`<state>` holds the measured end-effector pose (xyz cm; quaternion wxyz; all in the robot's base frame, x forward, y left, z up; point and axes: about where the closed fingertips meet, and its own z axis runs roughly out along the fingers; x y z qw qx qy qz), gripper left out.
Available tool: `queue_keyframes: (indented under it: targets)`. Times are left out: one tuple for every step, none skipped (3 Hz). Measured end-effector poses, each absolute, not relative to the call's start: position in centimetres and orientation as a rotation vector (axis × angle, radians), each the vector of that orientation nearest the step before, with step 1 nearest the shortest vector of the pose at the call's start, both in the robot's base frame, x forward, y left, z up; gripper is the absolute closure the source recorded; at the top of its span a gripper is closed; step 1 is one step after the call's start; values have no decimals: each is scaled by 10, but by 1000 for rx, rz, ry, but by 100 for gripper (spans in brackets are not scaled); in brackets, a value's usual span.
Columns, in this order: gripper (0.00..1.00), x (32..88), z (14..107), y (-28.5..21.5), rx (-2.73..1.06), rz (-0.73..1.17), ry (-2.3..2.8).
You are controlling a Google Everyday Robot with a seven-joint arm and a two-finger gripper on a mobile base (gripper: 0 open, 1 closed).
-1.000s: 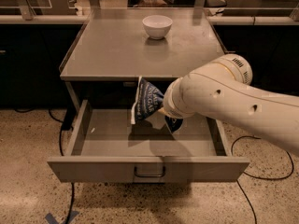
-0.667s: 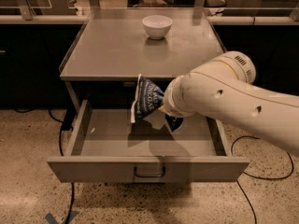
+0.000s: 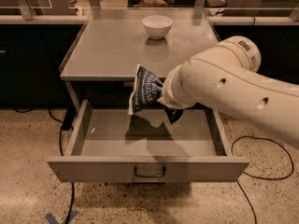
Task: Pick blue chip bag from top drawer and place on counter
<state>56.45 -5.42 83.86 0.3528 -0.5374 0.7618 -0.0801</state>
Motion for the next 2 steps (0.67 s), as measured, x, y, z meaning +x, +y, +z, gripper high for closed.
queue_keyframes:
  targets:
    - [100,571,850,-50,-1397,-207,1971]
    - [100,583,860,-42,-1411,-203,1977]
